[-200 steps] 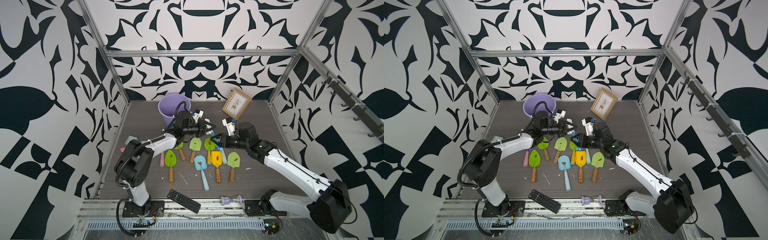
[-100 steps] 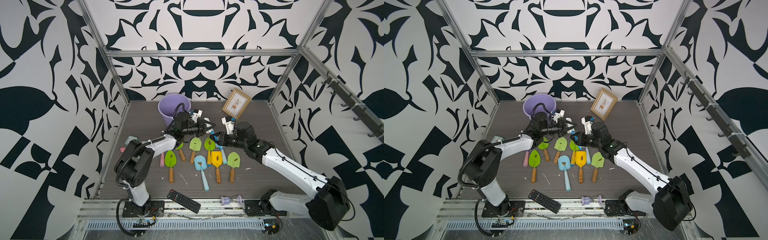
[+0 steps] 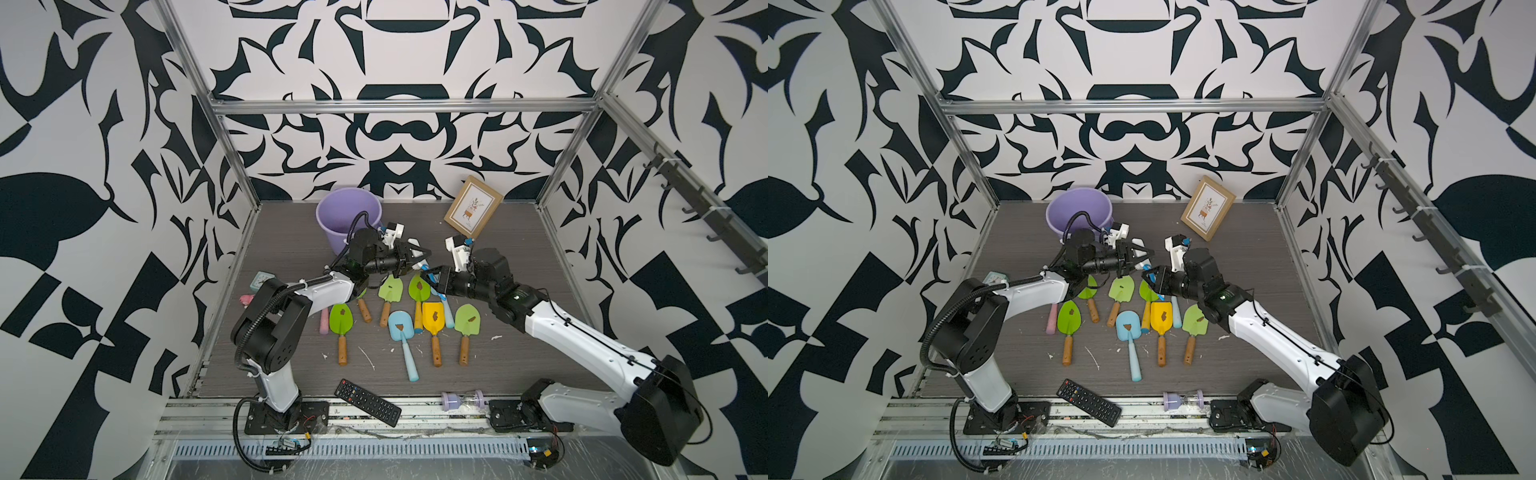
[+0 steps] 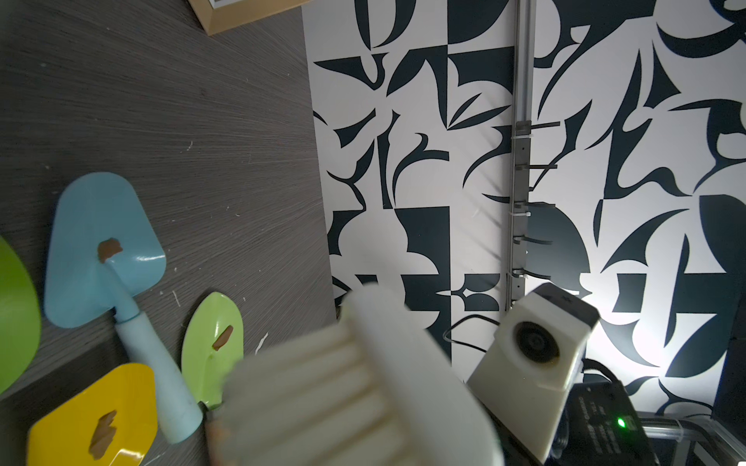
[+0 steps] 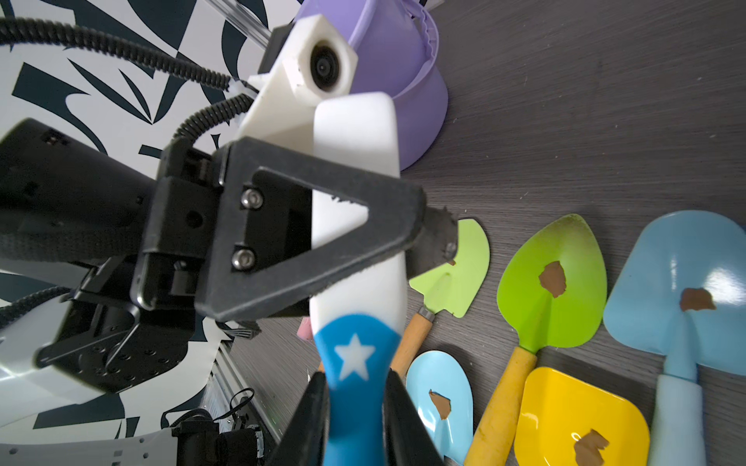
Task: Brush the soil off the hand trowel and place it into the bucket
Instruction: Pick up the brush from the center of the board, then pick up the hand trowel from the center of the board.
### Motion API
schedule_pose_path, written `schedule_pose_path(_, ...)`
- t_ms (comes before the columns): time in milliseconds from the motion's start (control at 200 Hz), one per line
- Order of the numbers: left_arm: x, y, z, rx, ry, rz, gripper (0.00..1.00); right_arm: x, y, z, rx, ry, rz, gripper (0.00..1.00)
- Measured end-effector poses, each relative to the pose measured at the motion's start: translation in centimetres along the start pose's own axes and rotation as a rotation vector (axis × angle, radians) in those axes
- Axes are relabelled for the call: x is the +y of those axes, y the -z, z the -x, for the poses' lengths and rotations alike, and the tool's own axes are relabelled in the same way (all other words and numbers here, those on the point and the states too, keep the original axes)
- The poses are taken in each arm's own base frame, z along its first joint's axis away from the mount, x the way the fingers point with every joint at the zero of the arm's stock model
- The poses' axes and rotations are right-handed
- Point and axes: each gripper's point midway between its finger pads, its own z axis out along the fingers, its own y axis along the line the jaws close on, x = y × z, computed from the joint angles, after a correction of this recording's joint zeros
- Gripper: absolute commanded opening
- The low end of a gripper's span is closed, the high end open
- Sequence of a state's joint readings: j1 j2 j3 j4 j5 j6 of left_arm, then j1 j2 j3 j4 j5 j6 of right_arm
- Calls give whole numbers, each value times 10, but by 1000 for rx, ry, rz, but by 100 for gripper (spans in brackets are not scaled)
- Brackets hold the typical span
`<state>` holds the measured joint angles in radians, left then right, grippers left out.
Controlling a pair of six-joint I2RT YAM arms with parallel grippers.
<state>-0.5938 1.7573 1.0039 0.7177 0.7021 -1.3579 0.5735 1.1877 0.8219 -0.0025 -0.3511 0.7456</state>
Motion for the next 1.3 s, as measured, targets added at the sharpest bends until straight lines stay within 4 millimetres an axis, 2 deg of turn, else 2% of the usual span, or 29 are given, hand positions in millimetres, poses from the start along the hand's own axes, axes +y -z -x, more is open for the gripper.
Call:
schedule_pose_path(95, 7, 1, 1, -3, -6, 29, 94, 3, 0, -1, 9, 0, 11, 0)
schedule_pose_path(115, 10, 1, 2, -3, -5, 41, 100, 3, -1, -2, 12, 1, 13, 0)
schedule_pose_path(265, 27, 12, 14, -38, -8, 162, 99, 0, -1, -7, 41, -3, -7, 0)
schedule_pose_path(410, 22, 39, 37, -127, -86, 318, 99, -13, 1, -19, 87, -10, -61, 0)
schedule_pose_path(530, 8, 82, 46, -246, -209, 499, 99, -27, 4, -31, 132, -10, -124, 0)
schedule_pose_path(665, 3, 146, 28, -342, -276, 729, 99, -41, 9, -41, 167, -5, -191, 0)
schedule_pose_path(740, 17, 178, 9, -339, -270, 873, 99, -46, 11, -45, 183, 3, -216, 0)
schedule_pose_path(820, 50, 211, -17, -306, -232, 1033, 98, -49, 13, -47, 194, 8, -234, 0)
schedule_pose_path(930, 110, 253, -62, -204, -128, 1251, 86, -50, 14, -47, 196, 17, -240, 0)
schedule_pose_path(1005, 135, 272, -81, -153, -80, 1347, 73, -50, 14, -46, 194, 24, -241, 0)
schedule_pose_path(1125, 150, 284, -87, -156, -34, 1400, 57, -53, 10, -49, 208, 19, -246, 0)
schedule_pose_path(1300, 162, 287, -77, -172, -2, 1417, 55, -57, 5, -52, 224, 15, -251, 0)
